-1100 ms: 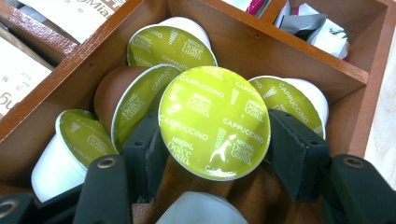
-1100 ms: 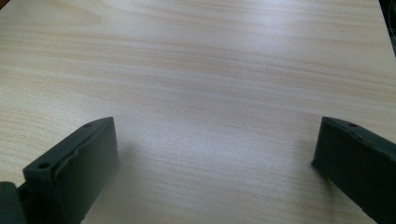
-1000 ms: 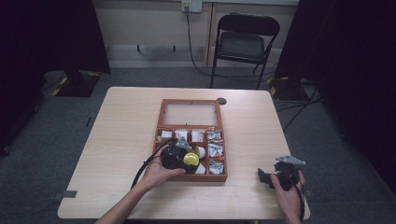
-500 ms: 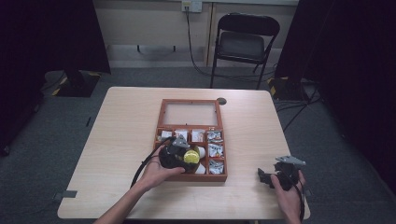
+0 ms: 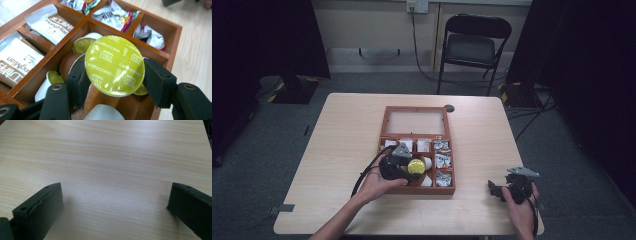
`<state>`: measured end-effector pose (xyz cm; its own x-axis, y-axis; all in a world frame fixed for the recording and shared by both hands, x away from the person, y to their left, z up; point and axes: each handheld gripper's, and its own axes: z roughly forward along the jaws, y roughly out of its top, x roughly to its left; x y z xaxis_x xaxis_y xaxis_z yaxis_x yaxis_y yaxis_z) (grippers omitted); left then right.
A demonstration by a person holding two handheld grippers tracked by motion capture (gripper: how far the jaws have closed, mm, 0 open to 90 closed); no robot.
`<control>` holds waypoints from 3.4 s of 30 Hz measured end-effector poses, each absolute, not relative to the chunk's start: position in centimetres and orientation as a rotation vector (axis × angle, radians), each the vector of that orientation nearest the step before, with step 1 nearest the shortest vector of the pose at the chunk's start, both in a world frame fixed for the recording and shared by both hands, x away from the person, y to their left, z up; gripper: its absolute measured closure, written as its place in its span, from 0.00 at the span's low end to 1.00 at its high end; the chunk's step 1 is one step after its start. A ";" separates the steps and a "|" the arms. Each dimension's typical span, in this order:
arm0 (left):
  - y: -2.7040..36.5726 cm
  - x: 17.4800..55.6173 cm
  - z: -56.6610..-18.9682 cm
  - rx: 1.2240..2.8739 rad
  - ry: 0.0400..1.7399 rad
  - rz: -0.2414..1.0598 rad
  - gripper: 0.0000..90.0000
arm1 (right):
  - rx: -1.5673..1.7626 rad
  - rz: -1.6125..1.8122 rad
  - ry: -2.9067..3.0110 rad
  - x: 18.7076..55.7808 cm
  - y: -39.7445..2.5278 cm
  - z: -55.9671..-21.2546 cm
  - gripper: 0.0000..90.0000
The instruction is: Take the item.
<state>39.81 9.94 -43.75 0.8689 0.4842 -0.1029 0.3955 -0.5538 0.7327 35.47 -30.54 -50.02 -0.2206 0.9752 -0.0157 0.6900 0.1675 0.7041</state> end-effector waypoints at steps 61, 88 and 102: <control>17.0 40.9 -39.1 2.037 0.723 0.208 0.45 | 1.570 0.801 1.979 35.5 -30.5 -50.0 0.00; 22.0 41.3 -38.1 1.990 0.829 0.309 0.45 | 1.570 0.801 1.979 35.5 -30.5 -50.0 0.00; 24.5 42.0 -38.6 1.954 0.909 0.344 0.45 | 1.570 0.801 1.979 35.5 -30.5 -50.0 0.00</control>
<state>42.01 24.51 -38.63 0.6876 0.7162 -0.1194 0.4583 -0.3005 0.8365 35.47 -30.54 -50.02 -0.2210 0.9752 -0.0155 0.6899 0.1675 0.7043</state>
